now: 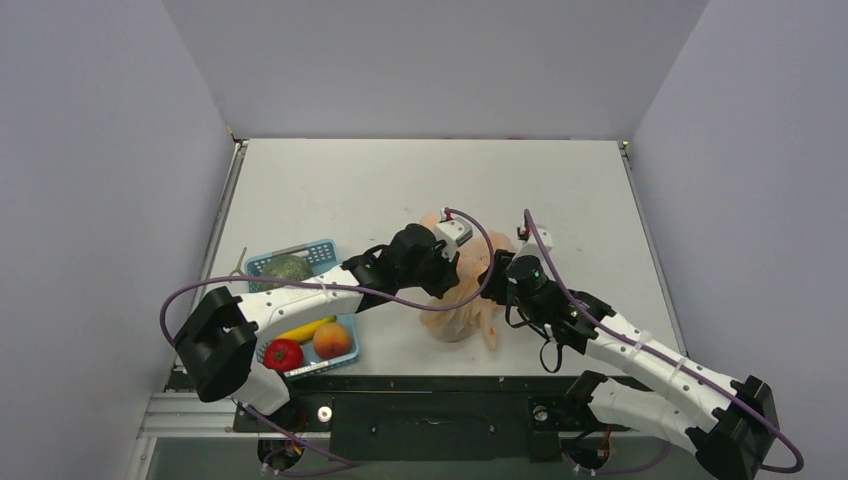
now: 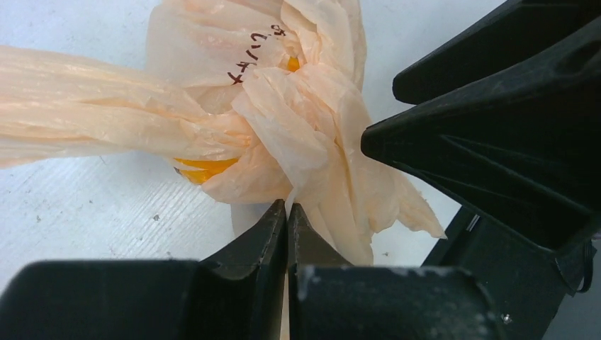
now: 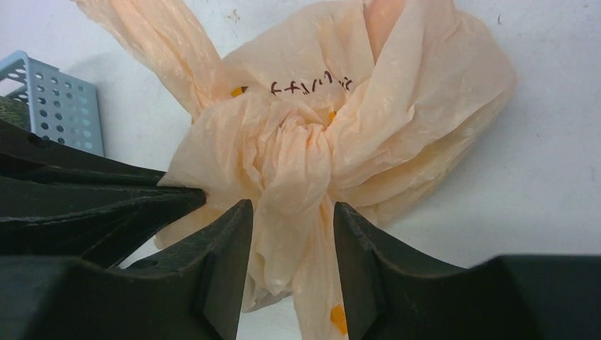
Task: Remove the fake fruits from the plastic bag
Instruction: Untie the plastic bag at the center of the board.
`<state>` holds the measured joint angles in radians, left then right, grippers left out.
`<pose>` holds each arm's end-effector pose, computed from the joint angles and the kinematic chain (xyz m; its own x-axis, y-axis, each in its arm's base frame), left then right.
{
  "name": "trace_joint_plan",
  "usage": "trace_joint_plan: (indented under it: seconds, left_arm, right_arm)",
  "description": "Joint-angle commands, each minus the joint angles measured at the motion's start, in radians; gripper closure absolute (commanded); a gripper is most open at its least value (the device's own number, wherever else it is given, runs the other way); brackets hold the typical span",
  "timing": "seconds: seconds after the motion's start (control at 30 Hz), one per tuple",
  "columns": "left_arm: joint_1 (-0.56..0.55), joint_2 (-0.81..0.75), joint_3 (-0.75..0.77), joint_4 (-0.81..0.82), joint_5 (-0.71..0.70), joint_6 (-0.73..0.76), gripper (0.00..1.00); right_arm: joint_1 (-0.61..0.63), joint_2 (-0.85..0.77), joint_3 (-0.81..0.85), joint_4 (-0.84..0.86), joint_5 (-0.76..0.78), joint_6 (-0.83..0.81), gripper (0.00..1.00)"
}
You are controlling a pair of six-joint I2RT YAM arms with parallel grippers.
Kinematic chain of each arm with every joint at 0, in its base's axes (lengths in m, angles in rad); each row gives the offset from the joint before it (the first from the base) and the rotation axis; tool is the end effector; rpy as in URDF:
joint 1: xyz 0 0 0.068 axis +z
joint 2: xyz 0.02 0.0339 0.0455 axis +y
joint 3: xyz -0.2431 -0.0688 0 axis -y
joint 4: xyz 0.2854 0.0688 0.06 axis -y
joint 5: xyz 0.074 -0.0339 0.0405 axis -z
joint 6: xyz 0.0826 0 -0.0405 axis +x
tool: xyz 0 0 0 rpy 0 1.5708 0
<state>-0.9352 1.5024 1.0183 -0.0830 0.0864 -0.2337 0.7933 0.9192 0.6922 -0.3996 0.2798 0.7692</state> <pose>0.2411 -0.3388 0.1924 -0.5059 0.2971 -0.8098 0.7481 0.6185 -0.2404 0.2186 0.1895 0.2111 -0.6628 0.2796 -0.6946 -0.0933 0.8896 0.4471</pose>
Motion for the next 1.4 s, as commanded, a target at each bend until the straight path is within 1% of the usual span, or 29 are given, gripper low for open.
trace_joint_plan:
  seconds: [0.0, 0.03, 0.1, 0.13, 0.17, 0.2, 0.27, 0.3, 0.33, 0.4, 0.47, 0.6, 0.73, 0.77, 0.8, 0.83, 0.87, 0.9, 0.93, 1.03, 1.07, 1.1, 1.13, 1.17, 1.23, 1.37]
  left_arm:
    - [-0.003, 0.002, 0.045, -0.019, -0.017, -0.011, 1.0]
    - [-0.002, 0.001, 0.044, -0.019, -0.009, -0.012, 1.0]
    - [-0.002, -0.004, 0.04, -0.012, 0.005, -0.012, 1.0]
    - [-0.002, -0.01, 0.038, -0.008, 0.012, -0.012, 1.0]
    - [-0.002, -0.013, 0.035, -0.002, 0.023, -0.01, 1.0]
    - [-0.002, -0.018, 0.033, -0.001, 0.025, -0.005, 0.9]
    - [-0.001, -0.032, 0.03, 0.002, 0.023, 0.002, 0.78]
    - [0.001, -0.037, 0.026, 0.006, 0.016, 0.009, 0.68]
    - [0.002, -0.048, 0.024, 0.009, 0.012, 0.017, 0.6]
    - [0.011, -0.062, 0.015, 0.017, 0.002, 0.036, 0.54]
    - [0.024, -0.076, 0.01, 0.019, -0.015, 0.046, 0.51]
    - [0.063, -0.101, -0.022, 0.053, -0.012, 0.051, 0.49]
    - [0.074, -0.099, -0.037, 0.063, -0.004, 0.077, 0.48]
    - [0.073, -0.102, -0.044, 0.065, -0.005, 0.083, 0.48]
    - [0.073, -0.114, -0.069, 0.091, -0.012, 0.082, 0.48]
    - [0.08, -0.123, -0.084, 0.11, -0.012, 0.07, 0.48]
    - [0.094, -0.139, -0.106, 0.132, -0.007, 0.028, 0.48]
    - [0.097, -0.144, -0.106, 0.128, -0.011, 0.007, 0.48]
    - [0.096, -0.147, -0.079, 0.075, -0.041, -0.027, 0.48]
    - [0.081, -0.119, 0.037, -0.056, -0.069, -0.125, 0.48]
    - [0.066, -0.108, 0.1, -0.114, -0.106, -0.148, 0.48]
    - [0.058, -0.08, 0.136, -0.144, -0.126, -0.198, 0.47]
    - [0.044, -0.066, 0.204, -0.2, -0.16, -0.221, 0.47]
    - [0.037, -0.035, 0.262, -0.223, -0.176, -0.267, 0.47]
    - [0.018, 0.008, 0.315, -0.282, -0.209, -0.326, 0.47]
    - [-0.001, 0.073, 0.344, -0.345, -0.207, -0.325, 0.47]
  right_arm:
    - [0.005, 0.015, -0.055, 0.101, -0.025, 0.013, 0.59]
    - [0.005, 0.02, -0.06, 0.127, -0.037, 0.012, 0.6]
    - [0.003, 0.035, -0.069, 0.166, -0.067, 0.009, 0.68]
    - [0.003, 0.042, -0.072, 0.178, -0.079, 0.009, 0.75]
    - [0.003, 0.058, -0.073, 0.201, -0.105, 0.014, 0.79]
    - [0.002, 0.066, -0.076, 0.213, -0.119, 0.018, 0.89]
    - [0.002, 0.079, -0.086, 0.248, -0.153, 0.03, 1.0]
    - [0.003, 0.079, -0.094, 0.275, -0.169, 0.038, 1.0]
    - [0.003, 0.075, -0.112, 0.289, -0.177, 0.044, 1.0]
    - [0.002, 0.059, -0.143, 0.33, -0.205, 0.061, 1.0]
    - [0.001, 0.045, -0.158, 0.362, -0.244, 0.057, 1.0]
    - [0.001, 0.039, -0.154, 0.379, -0.328, 0.012, 1.0]
    - [-0.015, 0.049, -0.123, 0.311, -0.349, -0.062, 0.94]
    - [-0.023, 0.043, -0.119, 0.293, -0.327, -0.062, 0.9]
    - [-0.056, 0.024, -0.12, 0.267, -0.32, -0.052, 0.87]
    - [-0.079, 0.013, -0.123, 0.259, -0.334, -0.046, 0.77]
    - [-0.137, -0.005, -0.122, 0.243, -0.393, -0.038, 0.71]
    - [-0.166, -0.011, -0.111, 0.236, -0.43, -0.041, 0.63]
    - [-0.215, -0.02, -0.098, 0.199, -0.484, -0.06, 0.62]
    - [-0.265, -0.038, -0.029, 0.108, -0.504, -0.111, 0.53]
    - [-0.273, -0.035, -0.02, 0.08, -0.5, -0.123, 0.5]
    - [-0.282, -0.029, -0.003, 0.065, -0.5, -0.125, 0.49]
    - [-0.285, -0.013, 0.003, 0.04, -0.501, -0.124, 0.49]
    - [-0.294, 0.007, 0.012, 0.022, -0.506, -0.12, 0.49]
    - [-0.303, 0.019, 0.026, 0.014, -0.532, -0.12, 0.49]
    - [-0.324, 0.014, 0.049, -0.004, -0.543, -0.14, 0.48]
